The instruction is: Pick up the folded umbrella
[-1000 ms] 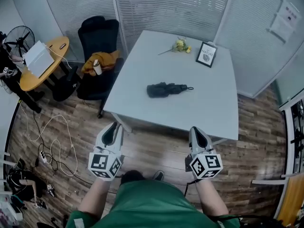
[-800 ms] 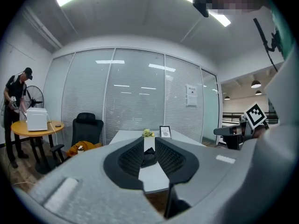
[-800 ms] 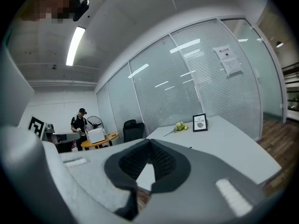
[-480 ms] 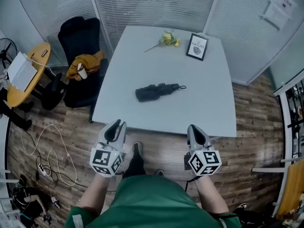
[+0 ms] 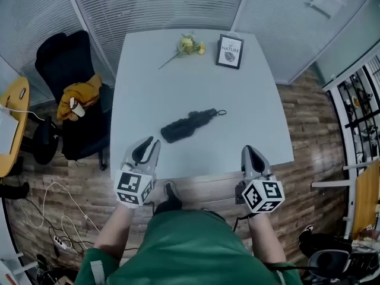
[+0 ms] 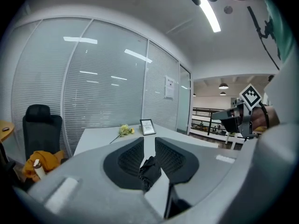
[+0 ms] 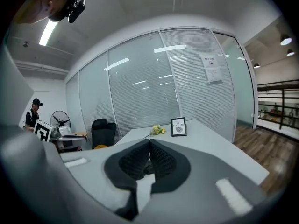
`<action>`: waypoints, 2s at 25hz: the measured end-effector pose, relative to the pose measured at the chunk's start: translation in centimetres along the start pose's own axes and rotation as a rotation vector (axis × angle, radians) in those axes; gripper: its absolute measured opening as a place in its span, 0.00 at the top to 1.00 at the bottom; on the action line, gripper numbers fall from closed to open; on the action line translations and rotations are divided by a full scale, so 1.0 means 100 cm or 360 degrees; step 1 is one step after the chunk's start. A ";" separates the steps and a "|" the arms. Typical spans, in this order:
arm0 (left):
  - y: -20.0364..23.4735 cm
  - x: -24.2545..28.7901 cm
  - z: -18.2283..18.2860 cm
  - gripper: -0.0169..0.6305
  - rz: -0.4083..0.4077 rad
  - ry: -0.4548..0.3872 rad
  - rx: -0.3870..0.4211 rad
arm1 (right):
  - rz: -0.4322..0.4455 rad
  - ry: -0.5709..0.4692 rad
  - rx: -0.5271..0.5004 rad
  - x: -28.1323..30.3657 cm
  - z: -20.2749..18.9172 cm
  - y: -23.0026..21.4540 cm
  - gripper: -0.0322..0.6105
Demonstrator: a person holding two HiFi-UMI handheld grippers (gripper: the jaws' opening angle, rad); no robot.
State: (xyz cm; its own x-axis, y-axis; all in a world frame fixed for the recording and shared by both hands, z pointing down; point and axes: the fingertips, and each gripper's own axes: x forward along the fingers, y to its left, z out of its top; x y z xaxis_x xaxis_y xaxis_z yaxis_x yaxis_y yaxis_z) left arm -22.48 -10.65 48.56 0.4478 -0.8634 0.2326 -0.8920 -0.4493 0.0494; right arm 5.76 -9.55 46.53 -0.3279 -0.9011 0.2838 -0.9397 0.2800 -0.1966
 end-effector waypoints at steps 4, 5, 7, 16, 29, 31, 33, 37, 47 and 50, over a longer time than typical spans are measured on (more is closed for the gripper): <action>0.019 0.039 -0.008 0.85 -0.0155 0.0088 0.0025 | -0.0070 0.0005 0.0011 0.018 0.000 0.012 0.95; 0.020 0.047 -0.011 0.85 -0.0207 0.0123 0.0033 | -0.0083 0.0017 0.0017 0.022 -0.003 0.015 0.95; 0.020 0.064 -0.016 0.85 -0.0329 0.0210 0.0056 | -0.0101 0.0050 0.0010 0.027 -0.011 0.017 0.95; 0.009 0.122 -0.012 0.76 -0.0589 0.0461 0.0188 | -0.0140 0.0086 0.0030 0.041 -0.018 -0.003 0.95; -0.036 0.202 -0.057 0.63 -0.0624 0.0965 0.0496 | -0.0106 0.0029 0.0133 0.050 -0.006 -0.085 0.95; -0.041 0.216 -0.072 0.63 -0.0613 0.1059 0.0544 | -0.0116 0.0029 0.0164 0.047 -0.009 -0.104 0.95; -0.047 0.229 -0.086 0.63 -0.0605 0.1149 0.0588 | -0.0129 0.0029 0.0193 0.043 -0.011 -0.123 0.95; -0.060 0.248 -0.118 0.60 -0.0659 0.1360 0.0743 | -0.0163 0.0033 0.0239 0.034 -0.012 -0.160 0.95; -0.064 0.265 -0.210 0.49 -0.0569 0.1955 0.0572 | -0.0312 0.0029 0.0346 0.002 -0.016 -0.258 0.95; -0.065 0.268 -0.222 0.49 -0.0534 0.2009 0.0574 | -0.0325 0.0042 0.0379 -0.003 -0.021 -0.274 0.95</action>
State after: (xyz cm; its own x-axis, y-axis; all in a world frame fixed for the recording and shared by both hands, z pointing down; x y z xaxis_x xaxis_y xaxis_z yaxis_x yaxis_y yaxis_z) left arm -6.10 -25.78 76.06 0.1030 0.0089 0.9946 -0.5988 -0.7979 0.0692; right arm 31.41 -16.22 53.83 -0.1400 -0.9208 0.3640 -0.9380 0.0057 -0.3465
